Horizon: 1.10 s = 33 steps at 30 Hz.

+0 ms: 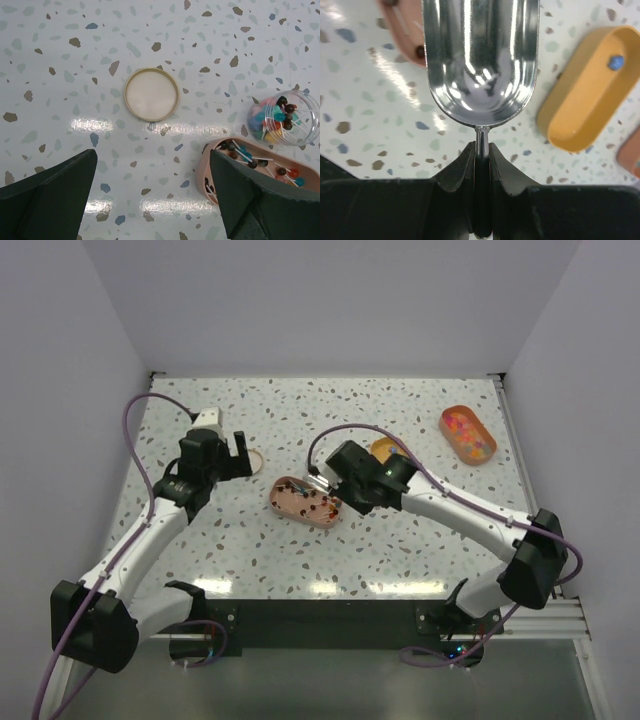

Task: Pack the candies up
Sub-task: Place the fake candies in the packing bottle, then place the spatula at the center of the board.

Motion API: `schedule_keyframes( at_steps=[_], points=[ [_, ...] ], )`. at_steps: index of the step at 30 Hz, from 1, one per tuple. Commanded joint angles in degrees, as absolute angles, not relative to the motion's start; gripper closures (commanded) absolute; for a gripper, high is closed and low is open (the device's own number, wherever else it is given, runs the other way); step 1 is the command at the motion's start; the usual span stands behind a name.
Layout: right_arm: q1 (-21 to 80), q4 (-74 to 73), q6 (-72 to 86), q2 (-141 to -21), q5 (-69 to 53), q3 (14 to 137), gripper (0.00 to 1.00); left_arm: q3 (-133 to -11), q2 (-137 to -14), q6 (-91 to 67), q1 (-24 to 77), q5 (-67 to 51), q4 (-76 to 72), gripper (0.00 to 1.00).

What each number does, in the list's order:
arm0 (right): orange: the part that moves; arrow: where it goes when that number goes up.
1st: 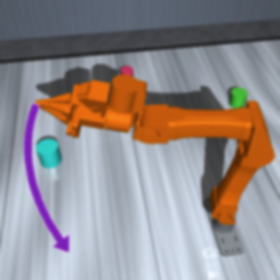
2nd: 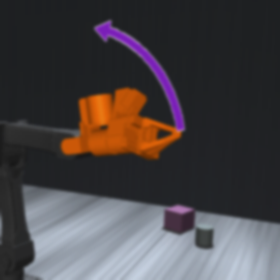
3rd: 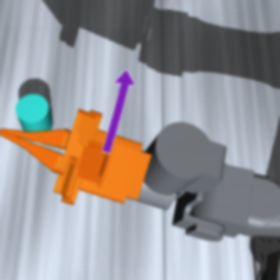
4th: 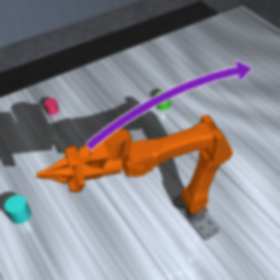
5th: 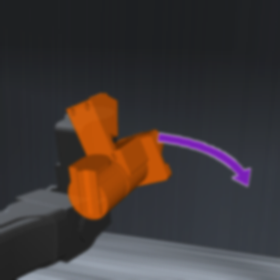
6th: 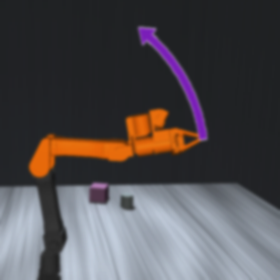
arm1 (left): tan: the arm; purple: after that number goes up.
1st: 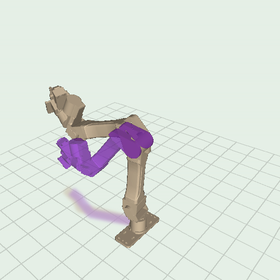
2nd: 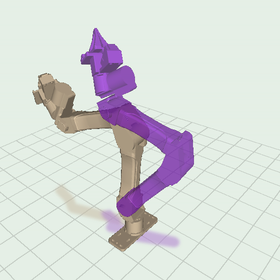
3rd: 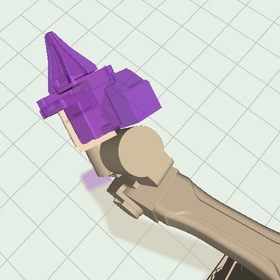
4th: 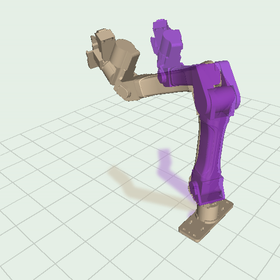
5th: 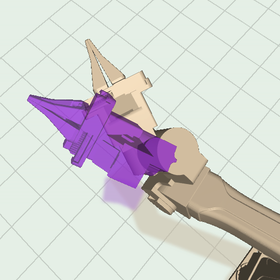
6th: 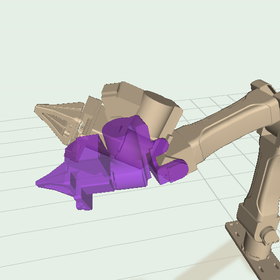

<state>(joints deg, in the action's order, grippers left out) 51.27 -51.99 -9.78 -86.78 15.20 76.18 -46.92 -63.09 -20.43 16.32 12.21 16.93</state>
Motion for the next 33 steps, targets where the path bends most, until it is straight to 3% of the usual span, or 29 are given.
schedule_keyframes(
  at_steps=[1, 6, 16, 28, 33],
  points=[
    [54.49, -38.52, -8.26, -83.50, 2.75, 69.01, 1.00, -46.85, -61.44, -21.27, 15.29, 15.02, 15.64, 0.01],
    [60.10, -26.48, -6.16, -83.67, -4.12, 60.48, 1.00, -46.41, -60.73, -22.85, 13.98, 17.22, 15.73, 0.00],
    [66.88, -12.40, -4.57, -93.94, -6.24, 58.01, 1.00, -45.97, -59.94, -23.91, 12.75, 18.89, 15.56, 0.00],
    [68.56, -4.83, -3.61, -107.83, -2.99, 69.16, 1.00, -44.74, -57.22, -24.87, 12.13, 21.44, 14.59, 0.01],
    [68.64, -6.23, -2.46, -114.77, -1.41, 75.83, 0.93, -44.74, -57.22, -24.87, 12.04, 21.36, 14.59, 0.00]
  ],
)
